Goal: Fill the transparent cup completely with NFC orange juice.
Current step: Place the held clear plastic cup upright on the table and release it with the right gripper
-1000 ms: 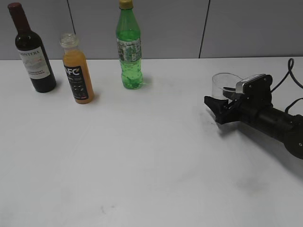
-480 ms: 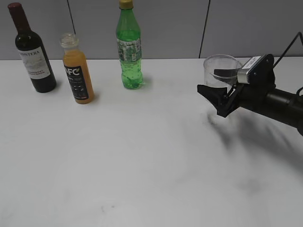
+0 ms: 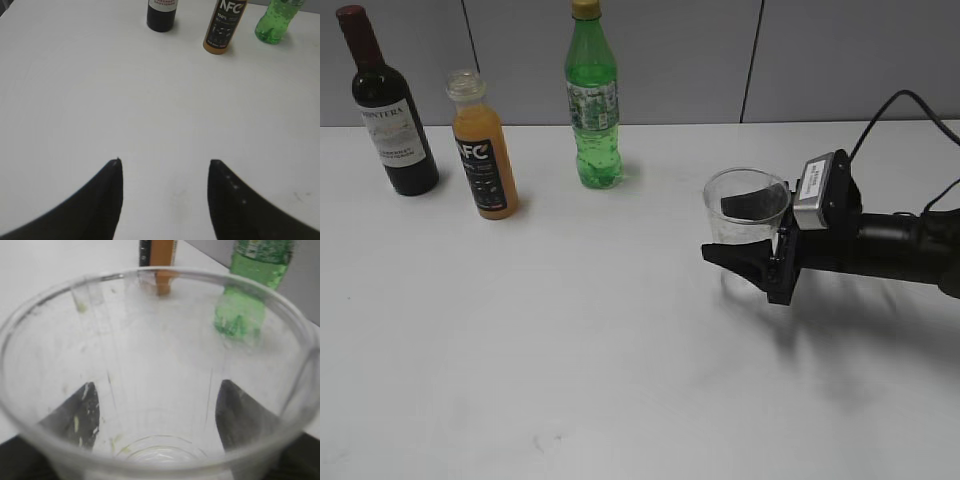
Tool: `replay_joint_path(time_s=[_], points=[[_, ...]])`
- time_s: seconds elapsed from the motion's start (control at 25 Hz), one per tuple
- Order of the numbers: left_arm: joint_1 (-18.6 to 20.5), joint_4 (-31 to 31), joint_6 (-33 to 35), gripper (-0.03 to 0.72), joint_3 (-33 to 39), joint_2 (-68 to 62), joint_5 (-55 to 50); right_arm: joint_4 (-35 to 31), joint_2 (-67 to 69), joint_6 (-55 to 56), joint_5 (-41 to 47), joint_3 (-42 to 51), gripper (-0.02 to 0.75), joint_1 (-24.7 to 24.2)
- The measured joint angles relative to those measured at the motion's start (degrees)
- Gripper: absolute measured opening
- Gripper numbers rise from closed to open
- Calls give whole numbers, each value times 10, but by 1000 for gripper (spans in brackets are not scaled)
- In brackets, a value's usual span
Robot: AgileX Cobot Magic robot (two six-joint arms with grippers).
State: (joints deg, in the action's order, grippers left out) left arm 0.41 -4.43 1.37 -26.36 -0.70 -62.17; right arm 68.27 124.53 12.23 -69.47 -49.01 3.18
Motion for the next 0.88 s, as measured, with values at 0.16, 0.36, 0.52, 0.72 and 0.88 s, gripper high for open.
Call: replay_joint_path(time_s=[0.16, 0.36, 0.52, 0.72, 0.88], points=[[0, 0, 0, 421, 0, 0, 0, 22, 22, 76, 0, -41, 557, 33], [0, 0, 0, 421, 0, 0, 0, 23, 55, 117, 0, -79, 555, 84], [0, 0, 0, 421, 0, 0, 0, 1, 68, 122, 0, -91, 553, 128], [0, 0, 0, 421, 0, 0, 0, -46, 94, 122, -1, -97, 552, 156], [0, 0, 0, 421, 0, 0, 0, -56, 112, 122, 0, -115, 552, 169]])
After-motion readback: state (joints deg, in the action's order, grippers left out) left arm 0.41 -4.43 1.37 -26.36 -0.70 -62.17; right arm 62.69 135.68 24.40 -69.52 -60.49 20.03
